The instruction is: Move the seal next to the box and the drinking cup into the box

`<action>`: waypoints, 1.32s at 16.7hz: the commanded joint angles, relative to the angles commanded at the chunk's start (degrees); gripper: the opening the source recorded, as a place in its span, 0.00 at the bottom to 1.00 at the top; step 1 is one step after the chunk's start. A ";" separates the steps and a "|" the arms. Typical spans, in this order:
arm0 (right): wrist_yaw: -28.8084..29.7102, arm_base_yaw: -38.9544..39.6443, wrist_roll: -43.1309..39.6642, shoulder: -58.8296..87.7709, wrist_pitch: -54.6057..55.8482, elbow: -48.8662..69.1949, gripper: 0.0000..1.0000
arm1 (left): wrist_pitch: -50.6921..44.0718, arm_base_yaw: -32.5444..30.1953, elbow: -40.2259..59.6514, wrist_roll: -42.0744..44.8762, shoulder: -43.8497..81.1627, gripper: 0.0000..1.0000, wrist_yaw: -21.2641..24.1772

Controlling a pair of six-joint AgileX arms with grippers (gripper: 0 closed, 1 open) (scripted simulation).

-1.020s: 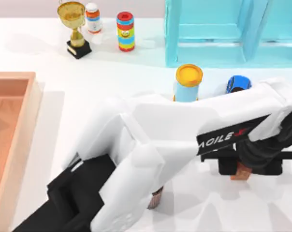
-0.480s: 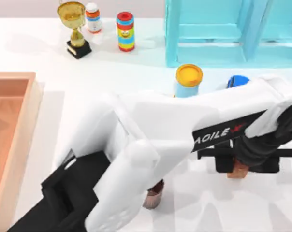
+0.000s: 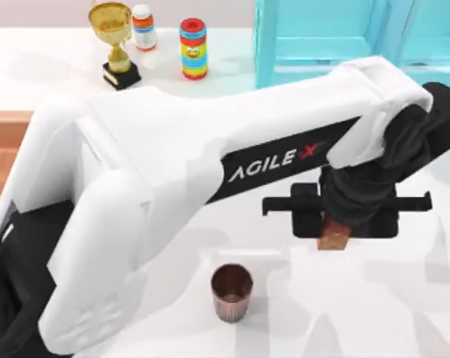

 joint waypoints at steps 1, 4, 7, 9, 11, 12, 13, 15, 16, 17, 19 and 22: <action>0.00 0.00 0.00 0.00 0.00 0.00 1.00 | -0.05 0.32 -1.75 0.49 -2.06 0.00 0.01; 0.00 0.00 0.00 0.00 0.00 0.00 1.00 | -0.35 1.48 -7.25 1.98 -8.26 0.00 -0.03; 0.00 0.00 0.00 0.00 0.00 0.00 1.00 | -0.64 2.32 -9.81 2.79 -11.02 0.00 -0.06; 0.00 0.00 0.00 0.00 0.00 0.00 1.00 | -0.64 2.32 -9.81 2.79 -11.02 0.00 -0.06; 0.00 0.00 0.00 0.00 0.00 0.00 1.00 | -0.63 2.11 -9.74 2.94 -10.82 0.00 -0.06; 0.00 0.00 0.00 0.00 0.00 0.00 1.00 | -0.50 2.75 -10.37 3.55 -11.35 0.00 0.10; 0.00 0.00 0.00 0.00 0.00 0.00 1.00 | -0.25 3.85 -11.57 4.62 -12.32 0.00 0.40; 0.00 0.00 0.00 0.00 0.00 0.00 1.00 | 0.63 7.63 -14.90 7.62 -14.87 0.00 1.24; 0.00 0.00 0.00 0.00 0.00 0.00 1.00 | 1.15 10.17 -17.09 9.56 -16.56 0.00 1.73; 0.00 0.00 0.00 0.00 0.00 0.00 1.00 | 1.69 12.71 -19.29 11.49 -18.31 0.00 2.18; 0.00 0.00 0.00 0.00 0.00 0.00 1.00 | 2.47 16.94 -23.06 14.73 -21.36 0.00 2.95; 0.00 0.00 0.00 0.00 0.00 0.00 1.00 | 3.65 22.40 -28.13 20.31 -25.27 0.00 4.00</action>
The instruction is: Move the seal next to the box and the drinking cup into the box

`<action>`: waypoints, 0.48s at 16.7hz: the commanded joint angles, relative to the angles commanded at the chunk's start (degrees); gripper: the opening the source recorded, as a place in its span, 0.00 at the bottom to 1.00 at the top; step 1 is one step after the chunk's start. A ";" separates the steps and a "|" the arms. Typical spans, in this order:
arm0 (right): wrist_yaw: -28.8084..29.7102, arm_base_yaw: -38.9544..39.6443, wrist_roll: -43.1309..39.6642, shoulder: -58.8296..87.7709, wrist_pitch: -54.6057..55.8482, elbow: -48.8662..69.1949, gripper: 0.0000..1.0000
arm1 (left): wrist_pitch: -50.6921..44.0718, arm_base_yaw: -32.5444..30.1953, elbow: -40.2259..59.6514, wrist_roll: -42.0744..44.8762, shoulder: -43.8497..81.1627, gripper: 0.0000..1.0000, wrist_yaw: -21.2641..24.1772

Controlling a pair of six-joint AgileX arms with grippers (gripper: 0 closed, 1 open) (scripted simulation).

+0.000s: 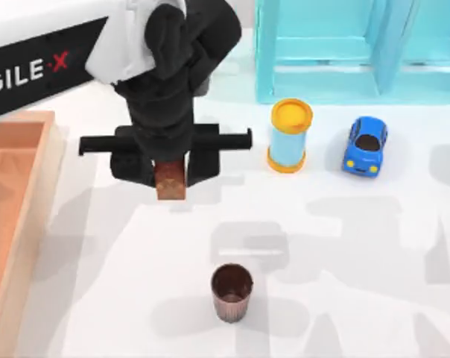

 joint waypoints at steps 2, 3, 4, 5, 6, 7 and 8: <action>0.00 0.00 0.00 0.00 0.00 0.00 1.00 | 1.14 4.00 -3.80 4.98 -3.26 0.00 0.68; 0.00 0.00 0.00 0.00 0.00 0.00 1.00 | 1.72 6.05 -5.79 7.45 -5.21 0.00 0.98; 0.00 0.00 0.00 0.00 0.00 0.00 1.00 | 2.37 8.11 -7.77 9.84 -7.15 0.00 1.26; 0.00 0.00 0.00 0.00 0.00 0.00 1.00 | 3.04 10.06 -9.67 12.06 -9.01 0.00 1.53; 0.00 0.00 0.00 0.00 0.00 0.00 1.00 | 3.63 11.72 -11.27 13.89 -10.68 0.00 1.79; 0.00 0.00 0.00 0.00 0.00 0.00 1.00 | 4.13 13.01 -12.47 15.25 -11.94 0.00 2.03; 0.00 0.00 0.00 0.00 0.00 0.00 1.00 | 4.49 13.83 -13.10 16.05 -12.64 0.00 2.19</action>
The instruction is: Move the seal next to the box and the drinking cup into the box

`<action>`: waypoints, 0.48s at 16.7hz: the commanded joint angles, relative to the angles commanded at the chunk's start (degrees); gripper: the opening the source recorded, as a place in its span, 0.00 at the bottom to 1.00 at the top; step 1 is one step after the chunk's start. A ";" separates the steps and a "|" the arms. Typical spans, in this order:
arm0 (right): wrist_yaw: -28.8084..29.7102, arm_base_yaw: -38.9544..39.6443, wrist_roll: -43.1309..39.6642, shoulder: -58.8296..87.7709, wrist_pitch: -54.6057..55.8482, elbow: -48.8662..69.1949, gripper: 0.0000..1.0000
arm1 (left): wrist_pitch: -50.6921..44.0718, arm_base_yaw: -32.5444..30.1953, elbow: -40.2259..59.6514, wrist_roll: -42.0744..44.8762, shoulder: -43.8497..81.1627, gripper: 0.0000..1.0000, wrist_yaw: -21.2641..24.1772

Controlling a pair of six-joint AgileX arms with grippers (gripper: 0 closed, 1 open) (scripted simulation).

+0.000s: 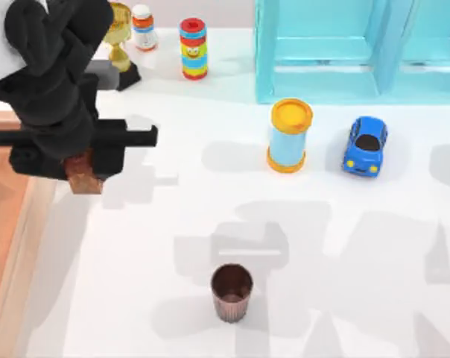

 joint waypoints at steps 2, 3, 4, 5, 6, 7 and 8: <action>0.00 0.00 0.00 0.00 0.00 0.00 1.00 | 0.10 0.24 -0.17 0.22 -0.16 0.00 0.05; 0.00 0.00 0.00 0.00 0.00 0.00 1.00 | 0.10 0.24 -0.17 0.22 -0.16 0.00 0.05; 0.00 0.00 0.00 0.00 0.00 0.00 1.00 | -0.08 0.00 -0.05 0.26 0.11 0.00 -0.12; 0.00 0.00 0.00 0.00 0.00 0.00 1.00 | 0.09 0.03 -0.19 0.28 0.20 0.00 -0.11; 0.00 0.00 0.00 0.00 0.00 0.00 1.00 | 0.80 0.11 -0.79 0.34 0.49 0.00 -0.08; 0.00 0.00 0.00 0.00 0.00 0.00 1.00 | 2.06 0.19 -1.76 0.40 0.96 0.00 -0.05; 0.00 0.00 0.00 0.00 0.00 0.00 1.00 | 3.79 0.27 -2.69 0.46 1.43 0.00 -0.02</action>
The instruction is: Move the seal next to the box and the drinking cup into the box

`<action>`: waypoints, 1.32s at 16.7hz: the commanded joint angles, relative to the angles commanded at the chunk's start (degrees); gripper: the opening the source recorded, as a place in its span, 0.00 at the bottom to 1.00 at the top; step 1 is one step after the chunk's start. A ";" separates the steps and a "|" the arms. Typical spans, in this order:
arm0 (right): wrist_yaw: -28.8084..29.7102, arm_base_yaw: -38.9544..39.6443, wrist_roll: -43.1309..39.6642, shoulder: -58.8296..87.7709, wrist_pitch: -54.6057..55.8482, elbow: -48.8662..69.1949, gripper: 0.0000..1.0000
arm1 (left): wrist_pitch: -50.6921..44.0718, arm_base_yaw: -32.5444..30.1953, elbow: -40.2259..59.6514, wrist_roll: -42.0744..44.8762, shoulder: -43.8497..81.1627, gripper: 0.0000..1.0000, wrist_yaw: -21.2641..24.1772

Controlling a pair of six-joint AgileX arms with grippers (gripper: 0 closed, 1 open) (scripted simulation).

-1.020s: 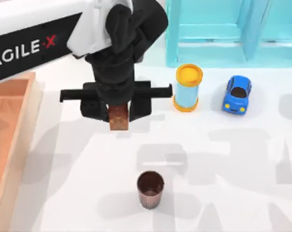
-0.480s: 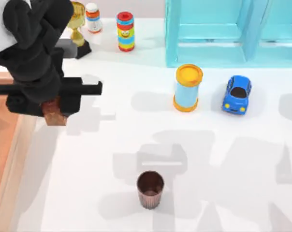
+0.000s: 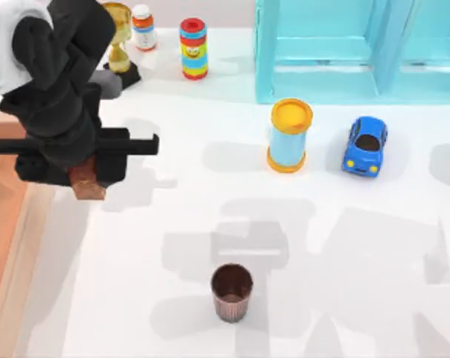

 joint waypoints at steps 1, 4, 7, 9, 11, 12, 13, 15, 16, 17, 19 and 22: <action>0.00 0.00 0.00 0.00 0.00 0.00 1.00 | 1.62 0.09 -0.74 0.04 0.44 0.00 0.03; 0.00 0.00 0.00 0.00 0.00 0.00 1.00 | 5.26 0.32 -3.07 0.22 1.76 0.00 0.12; 0.00 0.00 0.00 0.00 0.00 0.00 1.00 | 9.93 0.53 -5.88 0.42 3.33 0.00 0.20; 0.00 0.00 0.00 0.00 0.00 0.00 1.00 | 10.48 0.59 -6.32 0.47 3.71 0.00 0.22; 0.00 0.00 0.00 0.00 0.00 0.00 1.00 | 10.48 0.59 -6.32 0.47 3.71 0.00 0.22; 0.00 0.00 0.00 0.00 0.00 0.00 1.00 | 10.48 0.59 -6.32 0.47 3.71 0.08 0.22; 0.00 0.00 0.00 0.00 0.00 0.00 1.00 | 10.48 0.59 -6.32 0.47 3.71 0.15 0.22; 0.00 0.00 0.00 0.00 0.00 0.00 1.00 | 10.48 0.59 -6.32 0.47 3.71 0.30 0.22; 0.00 0.00 0.00 0.00 0.00 0.00 1.00 | 10.48 0.59 -6.32 0.47 3.71 0.38 0.22; 0.00 0.00 0.00 0.00 0.00 0.00 1.00 | 10.48 0.59 -6.32 0.47 3.71 0.45 0.22; 0.00 0.00 0.00 0.00 0.00 0.00 1.00 | 10.48 0.59 -6.32 0.47 3.71 0.60 0.22; 0.00 0.00 0.00 0.00 0.00 0.00 1.00 | 10.48 0.59 -6.32 0.47 3.71 0.83 0.22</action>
